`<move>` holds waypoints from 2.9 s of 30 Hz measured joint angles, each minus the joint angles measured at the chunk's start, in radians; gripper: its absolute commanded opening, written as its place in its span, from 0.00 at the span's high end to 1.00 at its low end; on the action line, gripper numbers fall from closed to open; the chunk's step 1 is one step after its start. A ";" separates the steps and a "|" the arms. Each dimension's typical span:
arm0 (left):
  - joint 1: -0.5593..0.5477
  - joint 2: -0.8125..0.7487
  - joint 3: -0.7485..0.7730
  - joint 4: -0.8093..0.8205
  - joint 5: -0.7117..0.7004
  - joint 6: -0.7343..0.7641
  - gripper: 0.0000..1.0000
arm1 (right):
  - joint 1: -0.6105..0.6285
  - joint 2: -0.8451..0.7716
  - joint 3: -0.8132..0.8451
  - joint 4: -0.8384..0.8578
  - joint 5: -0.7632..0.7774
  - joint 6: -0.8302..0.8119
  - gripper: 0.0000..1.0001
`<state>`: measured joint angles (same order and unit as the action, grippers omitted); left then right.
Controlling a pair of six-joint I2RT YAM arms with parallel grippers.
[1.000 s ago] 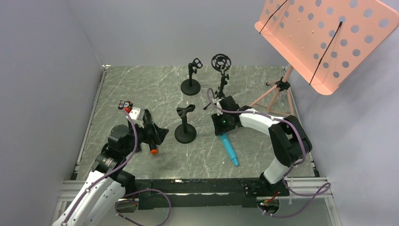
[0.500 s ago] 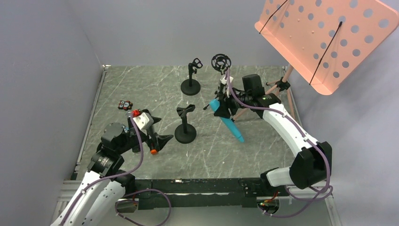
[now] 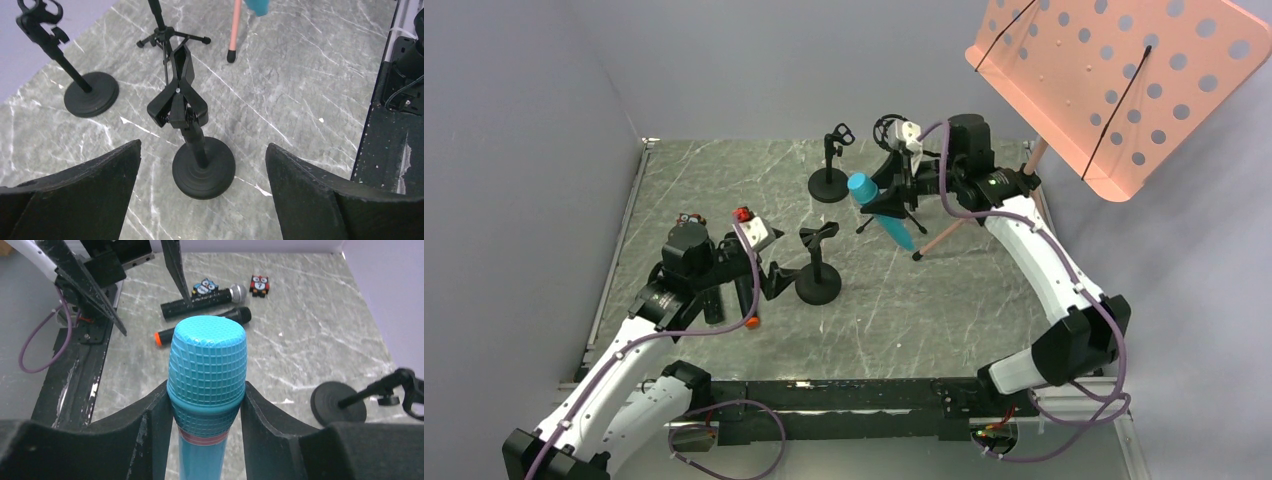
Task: Attach the microphones to the stand
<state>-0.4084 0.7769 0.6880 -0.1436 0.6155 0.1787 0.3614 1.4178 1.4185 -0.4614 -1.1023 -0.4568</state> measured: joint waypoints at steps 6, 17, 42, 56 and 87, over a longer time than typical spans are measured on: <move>0.000 0.037 0.002 0.060 0.040 0.046 0.01 | 0.002 0.113 0.090 0.060 -0.076 0.048 0.89; 0.000 0.190 0.044 0.103 0.051 0.101 0.01 | 0.049 0.202 0.154 0.212 -0.115 0.208 0.89; 0.001 0.284 0.043 0.262 0.030 0.042 0.01 | 0.099 0.316 0.275 0.183 -0.124 0.192 0.89; -0.007 0.247 0.167 0.486 0.076 -0.360 0.01 | 0.100 0.173 0.186 0.387 -0.081 0.519 0.89; -0.185 0.516 0.299 0.668 0.013 -0.565 1.00 | 0.081 0.124 0.158 0.574 -0.058 0.768 0.50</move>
<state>-0.5930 1.2930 0.9871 0.5247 0.6285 -0.3859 0.4423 1.5421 1.5768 0.1127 -1.1606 0.3111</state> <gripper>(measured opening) 0.383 0.494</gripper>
